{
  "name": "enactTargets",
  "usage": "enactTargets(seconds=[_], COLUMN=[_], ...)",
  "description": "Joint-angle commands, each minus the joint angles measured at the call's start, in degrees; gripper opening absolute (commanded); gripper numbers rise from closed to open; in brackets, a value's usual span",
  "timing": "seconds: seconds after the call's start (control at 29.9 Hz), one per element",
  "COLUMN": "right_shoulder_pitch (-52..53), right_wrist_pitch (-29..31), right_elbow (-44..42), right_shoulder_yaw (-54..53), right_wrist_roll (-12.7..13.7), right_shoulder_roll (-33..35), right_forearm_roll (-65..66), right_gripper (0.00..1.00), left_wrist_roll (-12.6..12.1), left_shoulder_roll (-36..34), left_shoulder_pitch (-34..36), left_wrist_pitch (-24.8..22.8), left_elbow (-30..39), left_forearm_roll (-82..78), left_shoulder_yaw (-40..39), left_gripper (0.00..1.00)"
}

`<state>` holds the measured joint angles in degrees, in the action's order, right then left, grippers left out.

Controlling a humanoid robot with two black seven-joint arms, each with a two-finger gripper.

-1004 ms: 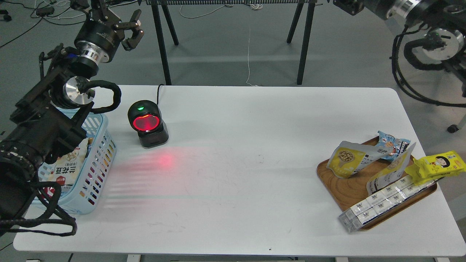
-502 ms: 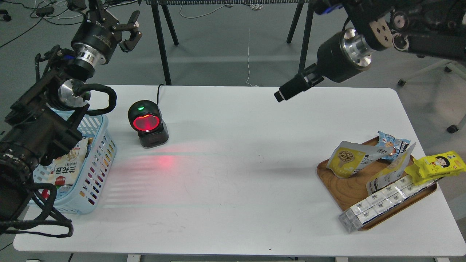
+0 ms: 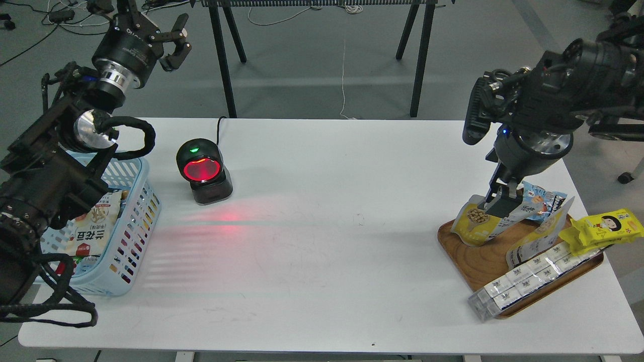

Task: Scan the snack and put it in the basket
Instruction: 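Lower the right gripper and grasp the yellow snack pouch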

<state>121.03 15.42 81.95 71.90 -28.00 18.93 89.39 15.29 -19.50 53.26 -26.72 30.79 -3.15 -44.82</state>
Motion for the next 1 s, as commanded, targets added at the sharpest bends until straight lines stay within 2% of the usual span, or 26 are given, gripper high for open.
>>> enactTargets(seconds=[0.0, 0.2, 0.27, 0.37, 0.43, 0.5, 0.64, 0.74, 0.97], right_shoulder_pitch=[-1.06, -5.62, -8.08, -11.25, -12.13, -12.40, -13.62, -15.47, -17.32], right_wrist_pitch=[-1.71, -5.13, -5.84, -6.02, -6.10, -6.19, -6.28, -6.80, -9.26], right_elbow=[-0.30, -3.28, -6.00, -9.08, -9.44, -9.44, -11.37, -12.69, -14.01], right_shoulder_yaw=[2.54, 4.13, 4.04, 3.86, 3.69, 3.69, 3.77, 3.69, 3.69], right_wrist_roll=[0.00, 0.00, 0.00, 0.00, 0.00, 0.00, 0.00, 0.00, 0.00], right_shoulder_roll=[0.50, 1.20, 0.68, -0.46, -0.82, -0.91, -1.00, -1.08, -1.17], right_forearm_roll=[1.84, 2.20, 2.20, 2.11, 2.02, 2.19, 2.72, 3.25, 3.16], right_gripper=[0.90, 0.89, 0.84, 0.71, 0.59, 0.54, 0.49, 0.40, 0.34], left_wrist_roll=[0.00, 0.00, -0.09, -0.09, 0.00, 0.00, 0.00, 0.00, 0.00], left_shoulder_roll=[0.07, 0.08, 0.08, 0.08, 0.08, 0.08, 0.08, 0.16, 0.08], left_shoulder_pitch=[0.09, 0.00, 0.00, 0.00, -0.09, -0.09, -0.18, -0.18, -0.27], left_wrist_pitch=[0.00, 0.00, 0.00, 0.08, 0.09, 0.00, 0.09, 0.17, 0.17], left_elbow=[-0.03, -0.03, -0.03, -0.03, -0.03, -0.03, -0.12, -0.12, -0.12], left_forearm_roll=[-0.01, -0.01, -0.10, -0.10, -0.10, -0.19, -0.19, -0.19, -0.19], left_shoulder_yaw=[0.00, 0.00, 0.00, 0.00, 0.00, 0.09, 0.09, 0.09, 0.09], left_gripper=[1.00, 1.00, 1.00, 1.00, 1.00, 1.00, 1.00, 1.00, 1.00])
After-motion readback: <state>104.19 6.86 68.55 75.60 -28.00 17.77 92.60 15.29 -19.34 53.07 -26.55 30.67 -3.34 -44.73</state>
